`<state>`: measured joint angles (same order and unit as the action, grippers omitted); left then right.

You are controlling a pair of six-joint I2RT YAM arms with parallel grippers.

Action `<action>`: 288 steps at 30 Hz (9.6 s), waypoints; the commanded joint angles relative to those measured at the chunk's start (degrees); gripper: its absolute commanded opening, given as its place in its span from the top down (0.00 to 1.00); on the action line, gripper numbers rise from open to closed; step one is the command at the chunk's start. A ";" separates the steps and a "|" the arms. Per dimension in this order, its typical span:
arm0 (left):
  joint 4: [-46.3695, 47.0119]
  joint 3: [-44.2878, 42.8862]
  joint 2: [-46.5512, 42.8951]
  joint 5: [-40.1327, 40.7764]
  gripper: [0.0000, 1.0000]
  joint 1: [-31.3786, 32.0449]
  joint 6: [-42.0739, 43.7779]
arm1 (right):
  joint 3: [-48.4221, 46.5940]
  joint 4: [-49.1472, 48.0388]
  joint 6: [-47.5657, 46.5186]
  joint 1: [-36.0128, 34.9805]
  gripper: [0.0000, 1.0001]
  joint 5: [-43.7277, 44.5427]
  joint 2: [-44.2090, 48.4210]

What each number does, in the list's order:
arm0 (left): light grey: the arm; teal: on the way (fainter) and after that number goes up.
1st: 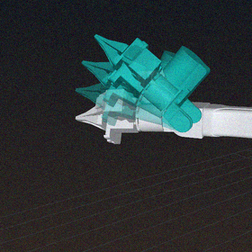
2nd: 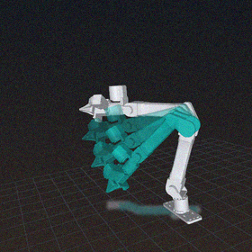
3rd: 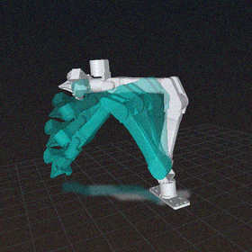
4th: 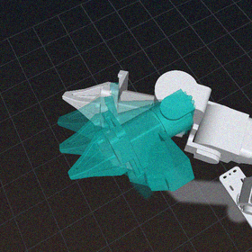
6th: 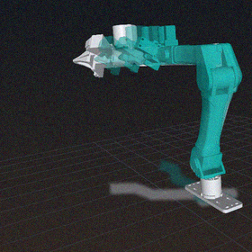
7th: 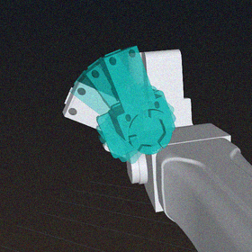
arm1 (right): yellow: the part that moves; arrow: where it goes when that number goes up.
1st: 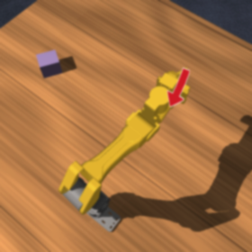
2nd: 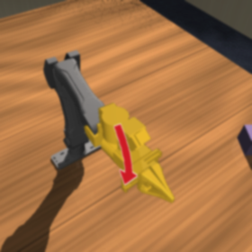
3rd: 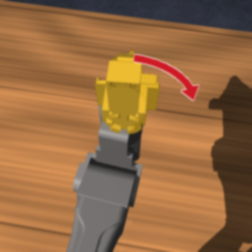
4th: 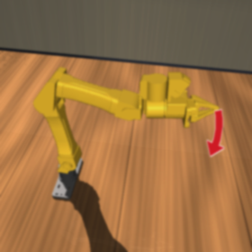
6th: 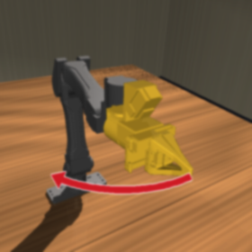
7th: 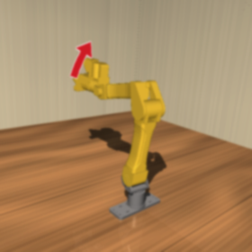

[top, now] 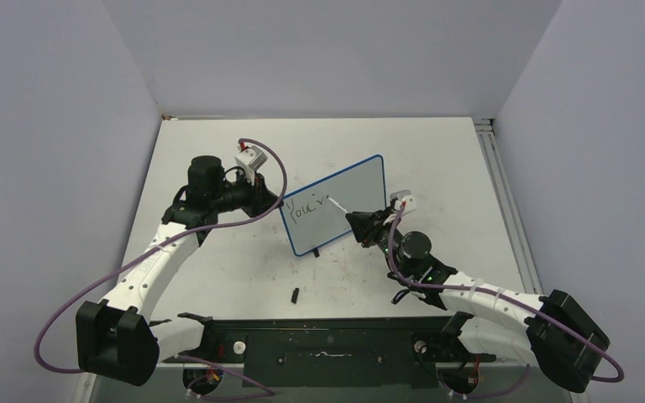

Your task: Write a sentence on the whiteboard

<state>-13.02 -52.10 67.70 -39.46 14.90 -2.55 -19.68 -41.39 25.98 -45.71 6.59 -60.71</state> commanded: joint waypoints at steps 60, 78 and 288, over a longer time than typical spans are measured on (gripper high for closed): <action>0.37 -0.55 0.32 -1.28 1.00 0.13 -0.79 | -0.88 -4.22 -0.14 0.36 0.95 -0.85 1.31; 0.42 -0.50 0.40 -1.51 1.00 0.18 -0.88 | -1.06 -6.89 -0.15 0.50 0.95 -0.09 -0.77; -0.98 -0.72 0.96 -3.35 1.00 -0.94 -0.62 | 3.56 -10.50 5.31 26.41 0.95 -32.82 -3.43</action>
<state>-13.19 -52.10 68.07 -41.45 14.13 -2.72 -16.03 -49.82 32.18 -19.49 -28.14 -65.56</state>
